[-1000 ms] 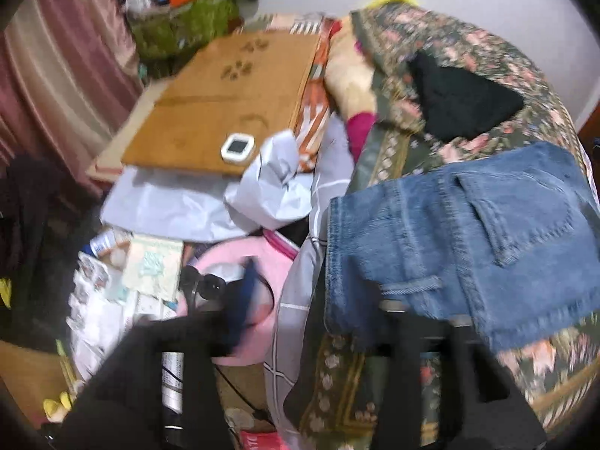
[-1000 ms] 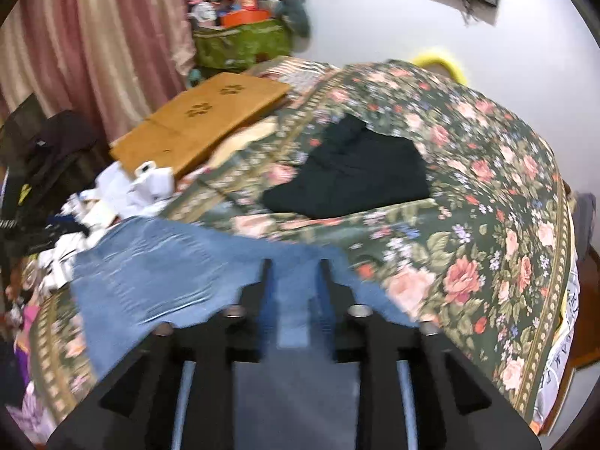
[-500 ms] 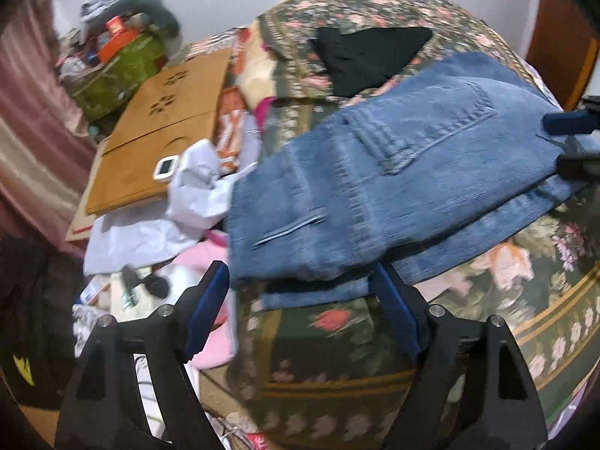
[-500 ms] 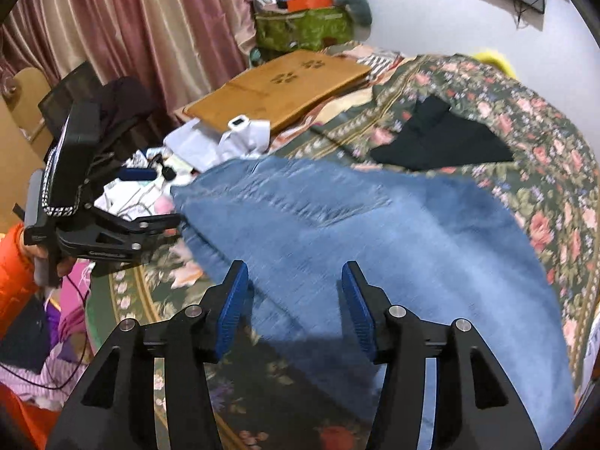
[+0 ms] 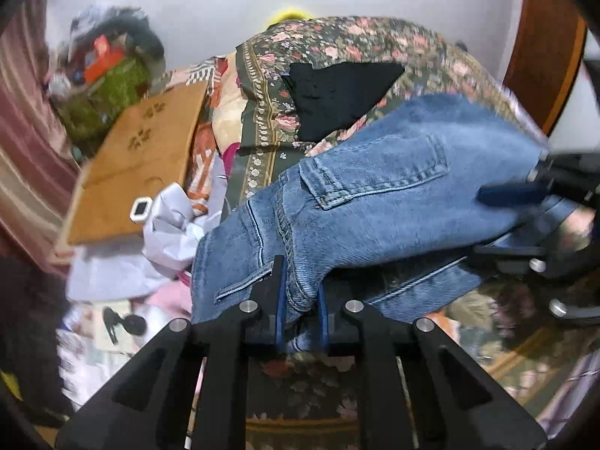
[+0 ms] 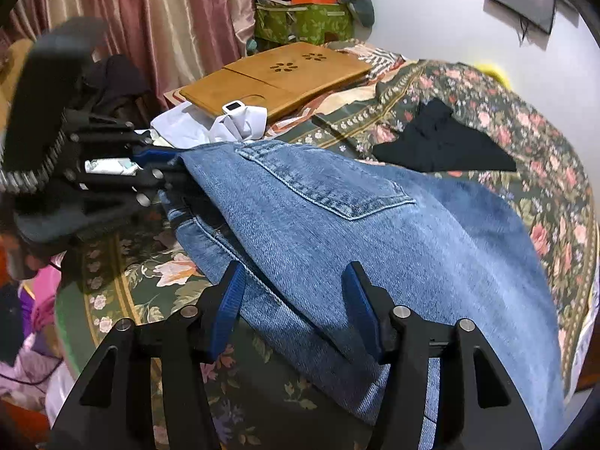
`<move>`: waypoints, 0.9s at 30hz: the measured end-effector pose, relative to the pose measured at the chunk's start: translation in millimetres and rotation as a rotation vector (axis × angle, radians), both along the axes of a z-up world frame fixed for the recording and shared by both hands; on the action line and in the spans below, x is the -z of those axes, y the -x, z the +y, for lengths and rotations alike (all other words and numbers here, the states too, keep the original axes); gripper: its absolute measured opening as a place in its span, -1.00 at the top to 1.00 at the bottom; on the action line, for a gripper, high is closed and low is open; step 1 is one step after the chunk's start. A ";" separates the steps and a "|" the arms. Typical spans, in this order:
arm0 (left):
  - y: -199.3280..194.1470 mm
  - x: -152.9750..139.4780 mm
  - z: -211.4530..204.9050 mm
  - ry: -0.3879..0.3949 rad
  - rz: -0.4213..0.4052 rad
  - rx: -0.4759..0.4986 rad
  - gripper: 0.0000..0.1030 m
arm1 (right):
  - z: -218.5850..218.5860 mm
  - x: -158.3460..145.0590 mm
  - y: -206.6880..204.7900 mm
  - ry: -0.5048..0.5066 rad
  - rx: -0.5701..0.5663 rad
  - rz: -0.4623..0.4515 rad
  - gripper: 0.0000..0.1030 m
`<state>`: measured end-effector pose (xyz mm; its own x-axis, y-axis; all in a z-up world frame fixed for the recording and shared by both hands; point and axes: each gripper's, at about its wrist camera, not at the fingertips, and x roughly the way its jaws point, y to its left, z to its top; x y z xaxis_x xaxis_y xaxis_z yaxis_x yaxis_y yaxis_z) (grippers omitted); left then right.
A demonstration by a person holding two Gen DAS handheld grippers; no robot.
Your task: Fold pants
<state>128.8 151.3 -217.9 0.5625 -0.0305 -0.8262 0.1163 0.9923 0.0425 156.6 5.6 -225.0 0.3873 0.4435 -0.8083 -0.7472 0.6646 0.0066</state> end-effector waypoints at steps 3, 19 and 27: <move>7.2 0.3 2.3 0.049 0.016 0.002 0.73 | -6.7 -4.1 -2.2 -0.053 0.018 0.023 0.78; 23.8 33.3 -10.2 0.017 0.082 -0.012 0.74 | -66.5 -38.8 -20.8 -0.163 0.126 0.100 0.07; 32.9 11.2 -6.3 0.029 0.075 -0.061 -0.13 | -138.4 14.2 -84.2 -0.099 0.421 0.198 0.07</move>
